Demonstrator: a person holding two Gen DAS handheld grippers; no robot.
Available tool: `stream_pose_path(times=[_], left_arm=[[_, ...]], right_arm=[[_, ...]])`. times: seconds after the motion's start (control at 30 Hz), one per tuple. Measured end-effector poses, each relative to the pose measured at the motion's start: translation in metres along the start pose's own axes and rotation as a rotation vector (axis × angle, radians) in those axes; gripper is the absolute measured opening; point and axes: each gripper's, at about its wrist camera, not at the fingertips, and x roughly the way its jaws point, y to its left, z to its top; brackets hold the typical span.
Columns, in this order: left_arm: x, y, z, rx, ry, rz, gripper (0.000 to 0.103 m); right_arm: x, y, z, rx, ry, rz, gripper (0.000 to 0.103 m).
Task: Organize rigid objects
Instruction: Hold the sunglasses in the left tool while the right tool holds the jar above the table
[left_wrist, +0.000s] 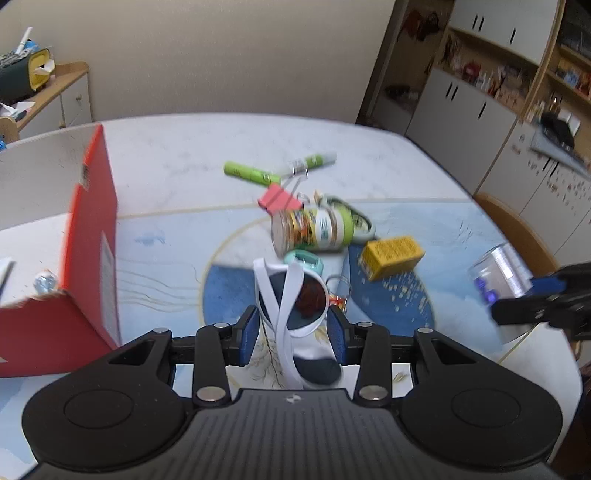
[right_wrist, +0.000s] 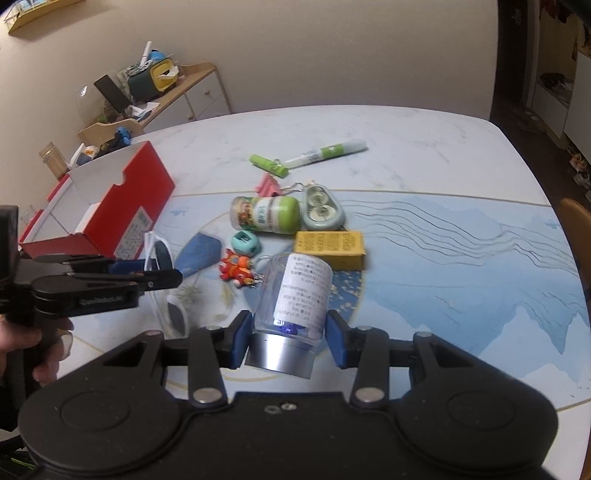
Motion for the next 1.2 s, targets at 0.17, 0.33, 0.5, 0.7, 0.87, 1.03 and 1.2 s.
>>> stream_pose_path(times=[0.17, 0.33, 0.5, 0.7, 0.87, 1.03, 1.2], left_arm=[[-0.029, 0.015, 0.013, -0.025, -0.053, -0.027, 0.009], [-0.048, 0.032, 0.027, -0.014, -0.094, -0.017, 0.008], [-0.068, 0.052, 0.034, -0.007, -0.135, -0.015, 0.008], [-0.07, 0.068, 0.024, 0.024, -0.071, -0.056, 0.008], [-0.058, 0.061, 0.006, 0.052, -0.003, -0.074, 0.01], [-0.036, 0.049, -0.017, 0.094, 0.084, -0.086, 0.011], [-0.01, 0.038, -0.028, 0.11, 0.129, -0.048, 0.017]], right_arm=[[0.002, 0.023, 0.011, -0.033, -0.017, 0.014, 0.042], [0.005, 0.051, 0.029, -0.085, -0.042, 0.022, 0.042], [0.011, 0.077, 0.044, -0.114, -0.069, 0.028, 0.042], [0.016, 0.102, 0.053, -0.131, -0.085, 0.028, 0.042], [0.018, 0.106, 0.045, -0.114, -0.068, 0.021, 0.042], [0.016, 0.097, 0.035, -0.086, -0.055, 0.015, 0.042], [0.015, 0.082, 0.026, -0.066, -0.04, 0.015, 0.042]])
